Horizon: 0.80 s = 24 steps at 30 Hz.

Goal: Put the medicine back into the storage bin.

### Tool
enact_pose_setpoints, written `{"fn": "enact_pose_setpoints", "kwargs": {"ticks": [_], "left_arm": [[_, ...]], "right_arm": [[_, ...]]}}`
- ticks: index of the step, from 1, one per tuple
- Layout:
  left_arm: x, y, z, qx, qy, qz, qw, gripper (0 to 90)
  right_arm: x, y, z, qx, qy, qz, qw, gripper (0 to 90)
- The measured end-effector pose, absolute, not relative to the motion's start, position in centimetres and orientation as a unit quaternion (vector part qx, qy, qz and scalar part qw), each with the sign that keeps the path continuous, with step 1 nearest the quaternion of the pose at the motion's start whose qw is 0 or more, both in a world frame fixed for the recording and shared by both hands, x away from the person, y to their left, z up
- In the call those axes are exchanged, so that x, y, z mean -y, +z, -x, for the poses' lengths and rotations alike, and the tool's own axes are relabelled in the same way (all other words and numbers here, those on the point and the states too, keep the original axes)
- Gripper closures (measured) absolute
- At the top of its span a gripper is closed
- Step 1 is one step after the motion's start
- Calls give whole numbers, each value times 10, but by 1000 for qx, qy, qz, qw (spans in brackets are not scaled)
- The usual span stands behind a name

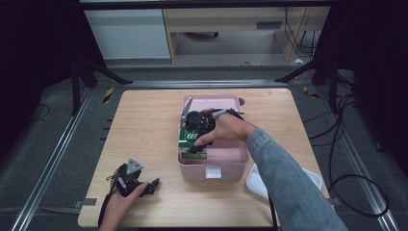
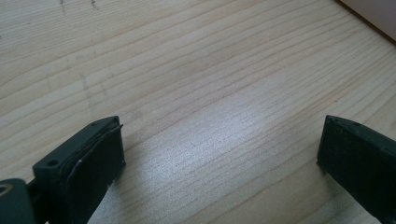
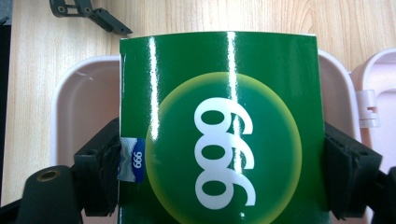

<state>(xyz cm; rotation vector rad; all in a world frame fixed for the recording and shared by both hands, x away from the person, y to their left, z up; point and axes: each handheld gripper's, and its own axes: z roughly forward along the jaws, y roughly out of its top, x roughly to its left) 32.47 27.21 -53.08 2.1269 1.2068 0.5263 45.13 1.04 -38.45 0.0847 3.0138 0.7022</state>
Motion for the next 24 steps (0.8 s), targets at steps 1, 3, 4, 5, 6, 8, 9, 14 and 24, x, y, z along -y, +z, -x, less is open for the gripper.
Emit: {"fn": "enact_pose_setpoints", "kwargs": {"ticks": [1,3,4,5,6,8,9,14,24], "left_arm": [[-272,-531,-325,-458,200,-807,314,0],[-272,-531,-325,-458,200,-807,314,0],[-272,-531,-325,-458,200,-807,314,0],[-272,-531,-325,-458,200,-807,314,0],[-272,-531,-325,-458,200,-807,314,0],[-272,-531,-325,-458,200,-807,315,0],[-272,-531,-325,-458,200,-807,315,0],[-272,-531,-325,-458,199,-807,314,0],[-272,-531,-325,-457,198,-808,314,0]], "right_arm": [[-11,-385,-451,-974,226,-27,23,172],[-11,-387,-452,-974,225,-27,22,172],[-11,-387,-452,-974,225,-26,22,172],[-11,-388,-452,-974,225,-27,21,172],[-11,-389,-452,-974,225,-28,21,172],[-11,-390,-452,-974,225,-27,21,172],[-11,-391,-452,-974,225,-27,21,172],[-13,-395,-452,-975,220,-23,20,171],[-15,-402,-453,-976,215,-19,22,170]]}}
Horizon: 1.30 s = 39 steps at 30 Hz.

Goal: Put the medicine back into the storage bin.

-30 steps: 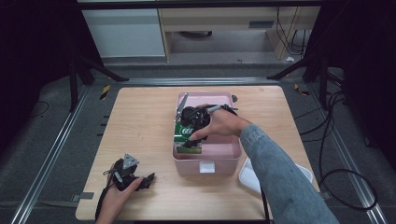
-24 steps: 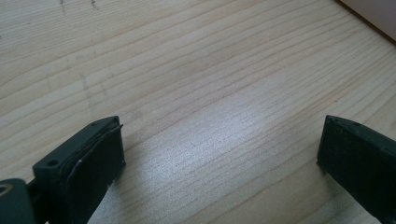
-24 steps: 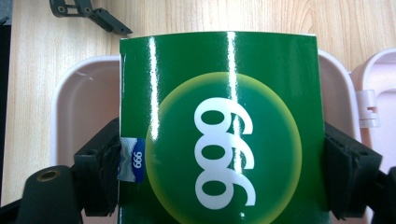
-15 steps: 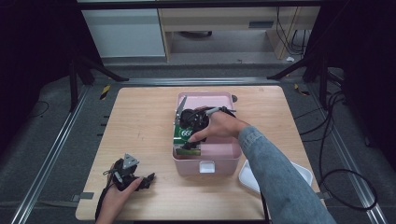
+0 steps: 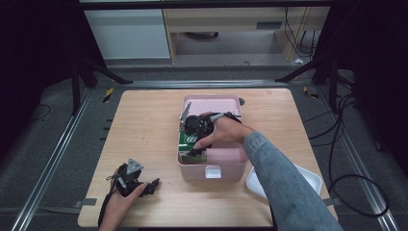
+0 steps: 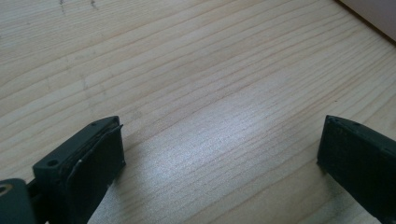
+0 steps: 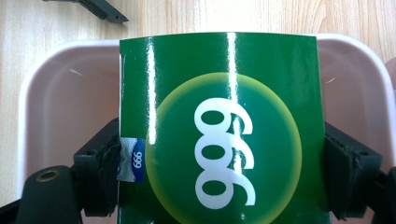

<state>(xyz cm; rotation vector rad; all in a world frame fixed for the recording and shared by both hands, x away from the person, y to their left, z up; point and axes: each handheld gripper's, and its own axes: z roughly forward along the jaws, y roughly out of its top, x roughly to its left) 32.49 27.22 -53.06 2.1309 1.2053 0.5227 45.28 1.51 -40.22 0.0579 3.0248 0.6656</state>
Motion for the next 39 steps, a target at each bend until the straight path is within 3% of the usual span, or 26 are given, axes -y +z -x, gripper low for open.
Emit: {"fn": "enact_pose_setpoints", "kwargs": {"ticks": [39], "left_arm": [[-272,-531,-325,-458,199,-807,315,0]], "right_arm": [[-14,-452,-452,-975,219,-29,15,167]]}}
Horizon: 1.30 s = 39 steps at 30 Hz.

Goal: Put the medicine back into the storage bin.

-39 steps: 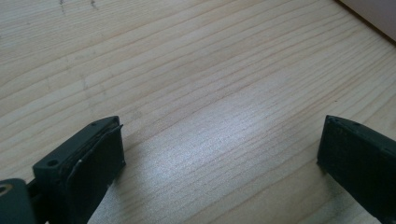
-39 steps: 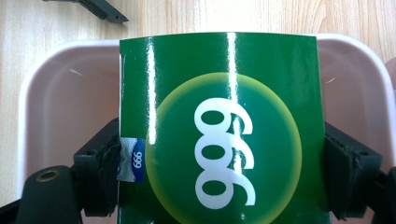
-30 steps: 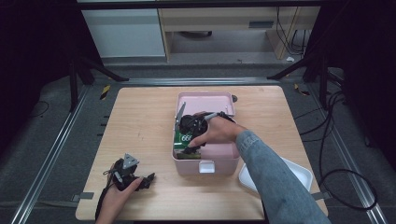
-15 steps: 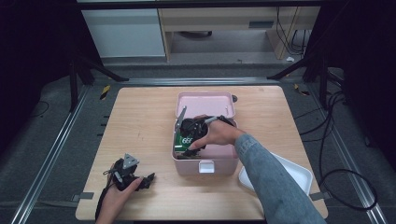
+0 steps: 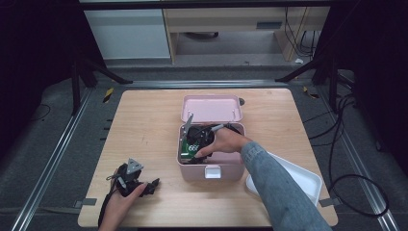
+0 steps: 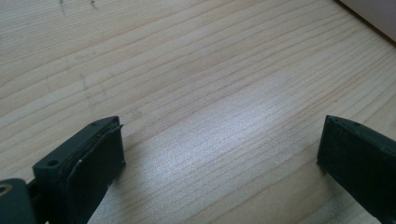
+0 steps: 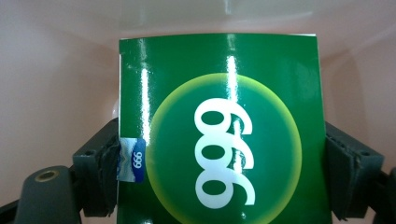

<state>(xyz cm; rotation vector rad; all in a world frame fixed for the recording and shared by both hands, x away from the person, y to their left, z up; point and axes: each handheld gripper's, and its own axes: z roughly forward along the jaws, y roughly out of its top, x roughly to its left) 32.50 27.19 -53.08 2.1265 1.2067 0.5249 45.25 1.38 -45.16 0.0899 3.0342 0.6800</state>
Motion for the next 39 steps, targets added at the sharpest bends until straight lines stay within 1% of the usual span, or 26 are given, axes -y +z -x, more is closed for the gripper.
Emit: {"fn": "enact_pose_setpoints", "kwargs": {"ticks": [21,25,26,27,31,35,36,39], "left_arm": [[-272,-531,-325,-457,199,-808,313,0],[-272,-531,-325,-457,199,-808,313,0],[-272,-531,-325,-457,199,-808,314,0],[-272,-531,-325,-457,199,-808,314,0],[-272,-531,-325,-458,199,-807,315,0],[-272,-531,-325,-457,199,-808,314,0],[-272,-531,-325,-458,199,-808,314,0],[-272,-531,-325,-458,199,-808,313,0]], "right_arm": [[-9,-463,-454,-974,226,-33,0,159],[-9,-463,-454,-974,226,-34,1,149],[-9,-463,-453,-974,223,-38,0,126],[-9,-463,-453,-974,223,-38,0,126],[-5,-455,-453,-971,232,-51,7,90],[4,-443,-451,-966,248,-66,20,79],[10,-434,-451,-960,267,-80,25,99],[17,-424,-451,-953,287,-90,34,100]]}}
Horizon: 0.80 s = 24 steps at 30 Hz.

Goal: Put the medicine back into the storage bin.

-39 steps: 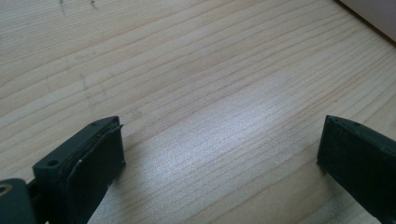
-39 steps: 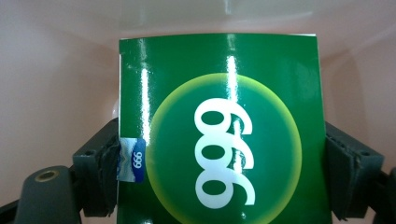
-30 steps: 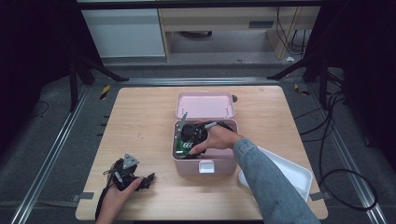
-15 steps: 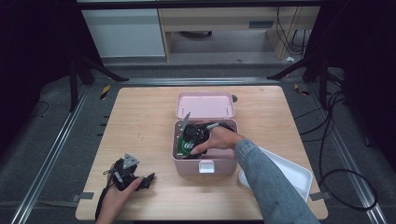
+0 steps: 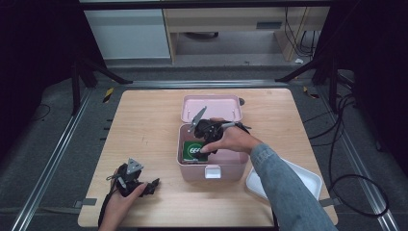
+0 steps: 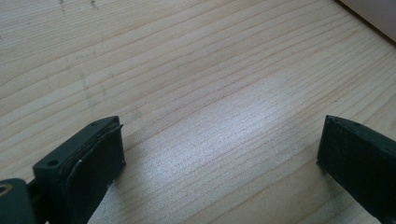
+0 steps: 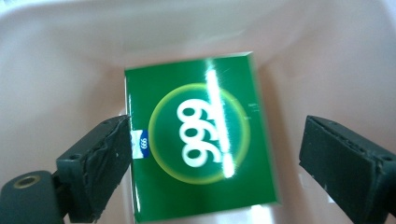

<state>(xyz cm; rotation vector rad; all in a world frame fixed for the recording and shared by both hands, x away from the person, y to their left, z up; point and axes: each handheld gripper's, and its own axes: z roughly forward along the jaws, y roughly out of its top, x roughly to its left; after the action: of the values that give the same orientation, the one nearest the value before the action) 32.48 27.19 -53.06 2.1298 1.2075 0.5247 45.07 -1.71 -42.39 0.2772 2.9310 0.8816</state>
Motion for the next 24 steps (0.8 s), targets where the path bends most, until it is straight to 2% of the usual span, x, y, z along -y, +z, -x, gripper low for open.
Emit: {"fn": "enact_pose_setpoints", "kwargs": {"ticks": [5,11,17,22,24], "left_arm": [[-272,-531,-325,-458,200,-807,314,0],[-271,-531,-325,-459,200,-807,314,0],[-271,-531,-325,-459,201,-807,314,0],[-271,-531,-324,-460,200,-806,314,0],[-271,-531,-324,-460,200,-806,314,0]], "right_arm": [[36,-401,-447,-943,302,-122,67,147],[66,-378,-440,-926,319,-168,114,257],[114,-362,-437,-903,329,-230,153,346],[144,-355,-434,-884,342,-273,164,351],[158,-354,-431,-878,345,-285,168,321]]}}
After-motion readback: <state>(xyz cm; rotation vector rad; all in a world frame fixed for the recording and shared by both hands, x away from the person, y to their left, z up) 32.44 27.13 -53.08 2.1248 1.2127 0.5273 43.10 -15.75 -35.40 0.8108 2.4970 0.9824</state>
